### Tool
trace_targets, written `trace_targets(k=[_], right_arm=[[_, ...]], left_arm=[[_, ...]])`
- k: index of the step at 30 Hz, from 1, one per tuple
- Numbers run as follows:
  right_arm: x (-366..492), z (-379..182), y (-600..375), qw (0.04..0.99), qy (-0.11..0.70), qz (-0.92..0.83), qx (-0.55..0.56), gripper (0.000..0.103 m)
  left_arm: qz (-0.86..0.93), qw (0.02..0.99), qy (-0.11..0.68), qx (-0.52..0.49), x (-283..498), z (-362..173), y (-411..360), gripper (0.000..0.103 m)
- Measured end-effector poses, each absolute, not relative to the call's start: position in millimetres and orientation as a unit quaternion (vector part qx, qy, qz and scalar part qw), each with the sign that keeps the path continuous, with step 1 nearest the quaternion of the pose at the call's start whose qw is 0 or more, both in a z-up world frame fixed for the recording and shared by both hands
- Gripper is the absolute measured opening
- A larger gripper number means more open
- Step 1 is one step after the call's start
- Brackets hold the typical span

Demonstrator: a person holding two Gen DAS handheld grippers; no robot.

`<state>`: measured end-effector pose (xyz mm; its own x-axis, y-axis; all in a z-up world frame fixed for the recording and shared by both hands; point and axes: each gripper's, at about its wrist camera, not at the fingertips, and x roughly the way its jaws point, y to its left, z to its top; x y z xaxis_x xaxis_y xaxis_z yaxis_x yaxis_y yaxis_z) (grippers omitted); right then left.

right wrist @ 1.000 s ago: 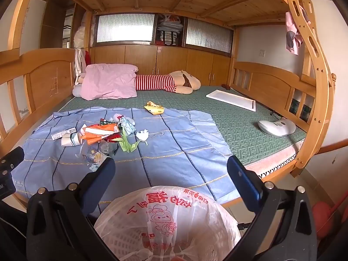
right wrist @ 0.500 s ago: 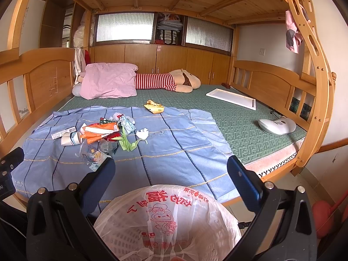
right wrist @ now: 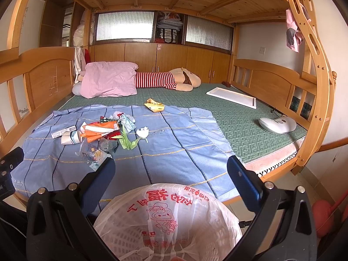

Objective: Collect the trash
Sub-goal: 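Reach over the bed and grasp the white ointment box with the right gripper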

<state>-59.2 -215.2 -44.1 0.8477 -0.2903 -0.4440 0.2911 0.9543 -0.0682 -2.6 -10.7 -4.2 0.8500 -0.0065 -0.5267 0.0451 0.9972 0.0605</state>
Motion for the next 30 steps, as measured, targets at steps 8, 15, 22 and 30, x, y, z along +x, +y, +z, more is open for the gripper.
trace_targets(k=[8,15,22,30], right_arm=[[-55,-55,-216,0.961,0.232,-0.150,0.005,0.100],[-34,-58,-210,0.960,0.244,-0.135,0.000,0.100],[4,-74,-209,0.946,0.301,-0.118,-0.011,0.100],[72,-93,-184,0.921,0.384,-0.060,0.033,0.073]], left_arm=[[-0.015,0.960,0.275,0.038,-3,-11,-13,0.100],[-0.016,0.960,0.277,0.039,18,-21,2,0.100],[-0.059,0.934,0.345,-0.074,112,-46,86,0.099],[-0.035,0.901,0.425,-0.083,226,-84,132,0.062]])
